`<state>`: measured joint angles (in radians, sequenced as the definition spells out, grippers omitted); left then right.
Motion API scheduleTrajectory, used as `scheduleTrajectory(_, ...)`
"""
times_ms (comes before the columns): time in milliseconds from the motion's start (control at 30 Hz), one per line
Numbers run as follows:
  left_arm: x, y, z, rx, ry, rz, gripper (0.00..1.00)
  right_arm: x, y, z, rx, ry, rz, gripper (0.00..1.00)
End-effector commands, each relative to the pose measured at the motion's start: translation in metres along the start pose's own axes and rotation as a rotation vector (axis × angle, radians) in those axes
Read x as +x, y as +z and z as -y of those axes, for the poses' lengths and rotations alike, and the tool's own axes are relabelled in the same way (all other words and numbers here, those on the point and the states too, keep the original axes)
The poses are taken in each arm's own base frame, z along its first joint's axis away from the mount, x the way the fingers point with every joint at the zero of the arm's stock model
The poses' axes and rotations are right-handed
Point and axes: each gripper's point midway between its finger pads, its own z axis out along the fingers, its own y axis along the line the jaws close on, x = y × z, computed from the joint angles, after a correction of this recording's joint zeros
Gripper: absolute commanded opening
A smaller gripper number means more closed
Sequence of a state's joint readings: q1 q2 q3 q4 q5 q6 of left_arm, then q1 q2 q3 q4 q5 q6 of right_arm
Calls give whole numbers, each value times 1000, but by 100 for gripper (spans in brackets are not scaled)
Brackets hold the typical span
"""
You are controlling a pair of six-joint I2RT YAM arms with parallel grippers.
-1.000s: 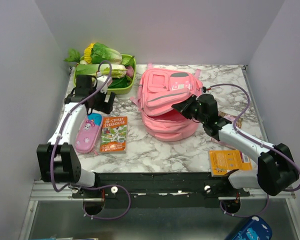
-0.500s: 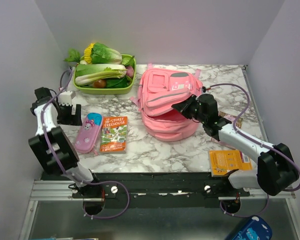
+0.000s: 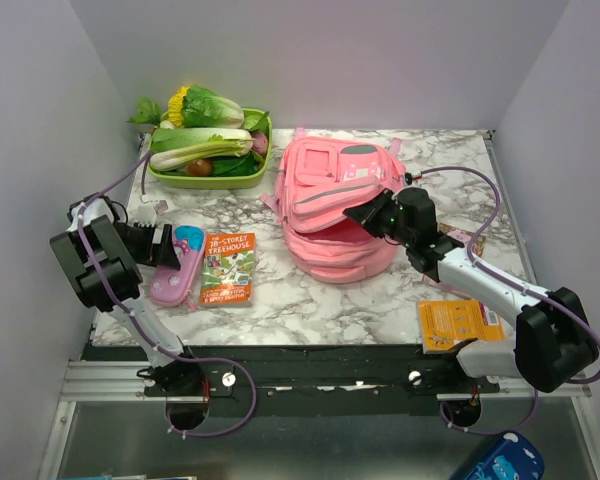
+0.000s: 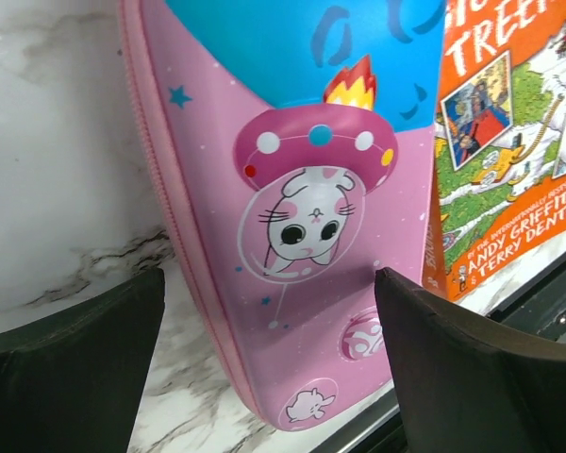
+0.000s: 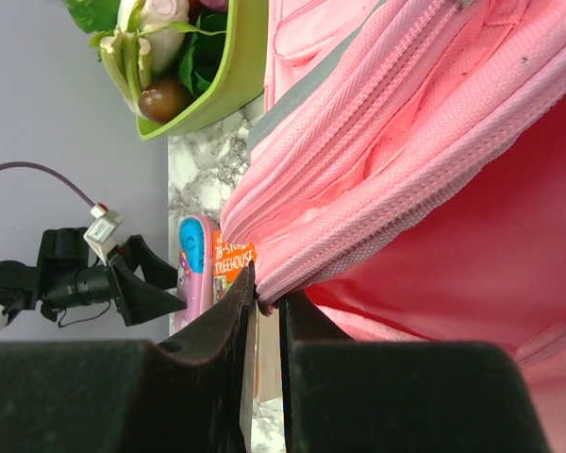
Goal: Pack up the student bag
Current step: Pick up the stationery from the center of the board.
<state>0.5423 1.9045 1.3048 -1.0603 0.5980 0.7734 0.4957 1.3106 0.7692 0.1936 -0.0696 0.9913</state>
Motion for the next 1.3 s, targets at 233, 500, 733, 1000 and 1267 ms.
scheduleTrajectory(233, 16, 27, 27, 155, 102, 0, 68, -20, -8, -41, -126, -34, 53, 1)
scheduleTrajectory(500, -4, 5, 37, 125, 152, 64, 0, -20, -9, -45, -138, -32, 48, 1)
scheduleTrajectory(733, -27, -27, 71, 169, 207, 148, 0, -20, -12, -45, -140, -35, 51, 1)
scheduleTrajectory(1000, -53, -71, 166, 312, 367, 213, 0, -23, -11, -52, -156, -39, 51, 1)
scheduleTrajectory(1267, -67, -63, 291, 389, 729, 147, 0, -26, -9, -55, -149, -44, 54, 1)
